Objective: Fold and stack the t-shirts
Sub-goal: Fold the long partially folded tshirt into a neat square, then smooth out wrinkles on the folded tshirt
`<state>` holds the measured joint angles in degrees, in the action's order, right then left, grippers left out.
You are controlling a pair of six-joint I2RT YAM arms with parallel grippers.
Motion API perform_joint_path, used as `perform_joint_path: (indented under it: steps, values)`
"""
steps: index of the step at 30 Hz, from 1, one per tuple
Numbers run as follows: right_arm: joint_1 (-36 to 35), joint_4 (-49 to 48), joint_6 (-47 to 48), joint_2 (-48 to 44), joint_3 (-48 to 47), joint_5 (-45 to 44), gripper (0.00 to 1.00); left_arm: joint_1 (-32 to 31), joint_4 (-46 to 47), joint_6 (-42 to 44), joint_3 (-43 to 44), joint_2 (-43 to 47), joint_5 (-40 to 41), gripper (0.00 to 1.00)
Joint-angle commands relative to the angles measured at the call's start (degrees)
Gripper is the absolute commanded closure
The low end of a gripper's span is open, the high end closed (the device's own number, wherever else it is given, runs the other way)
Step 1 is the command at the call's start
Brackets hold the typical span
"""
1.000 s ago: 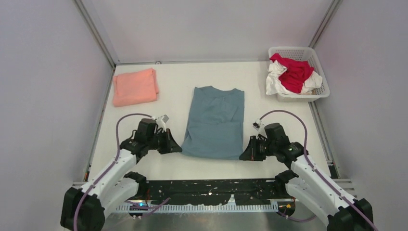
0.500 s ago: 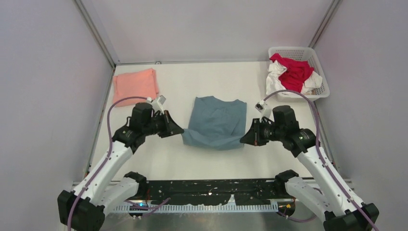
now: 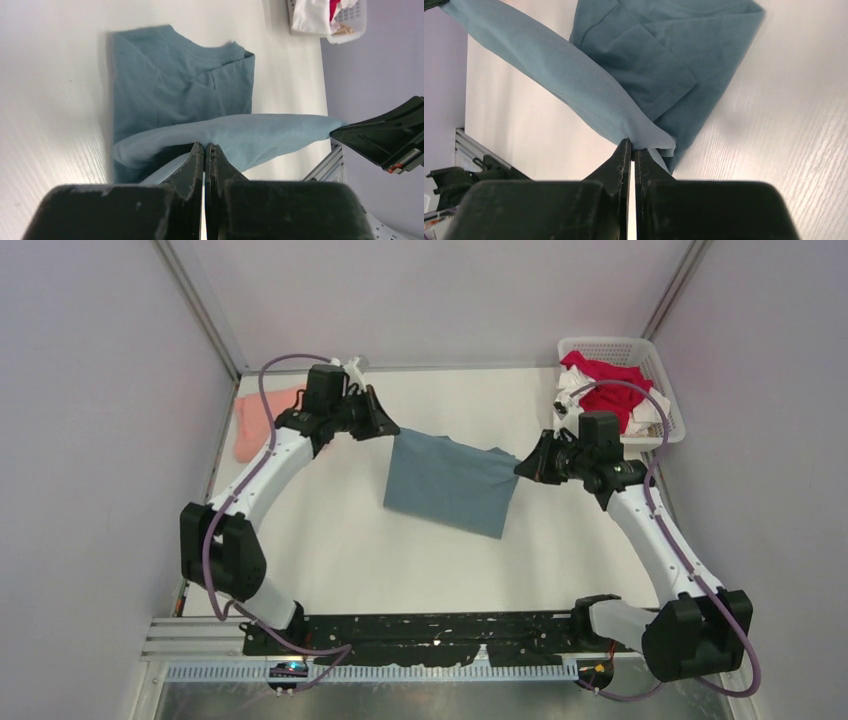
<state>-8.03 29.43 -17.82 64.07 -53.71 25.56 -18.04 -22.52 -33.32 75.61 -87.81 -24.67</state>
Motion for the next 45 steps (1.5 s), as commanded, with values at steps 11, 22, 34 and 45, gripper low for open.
perform_joint_path:
  steps: [11,22,34,45]
  values:
    - [5.3,-9.8,0.4,18.8,-7.6,1.0,0.95,0.9,-2.4,3.6,20.1,-23.5,-1.5,1.0]
    - [6.6,-17.9,-1.0,37.2,-16.0,0.3,0.57,1.2,-13.5,6.8,38.8,-39.1,2.6,0.58]
    - [1.1,-25.2,-7.7,29.5,-10.4,10.3,0.05,0.7,-8.0,2.6,31.6,-29.6,-3.6,0.0]
    - [-3.8,-31.1,-11.9,36.9,-3.8,12.7,0.05,-2.6,-5.7,0.2,16.2,-29.6,-9.3,0.0]
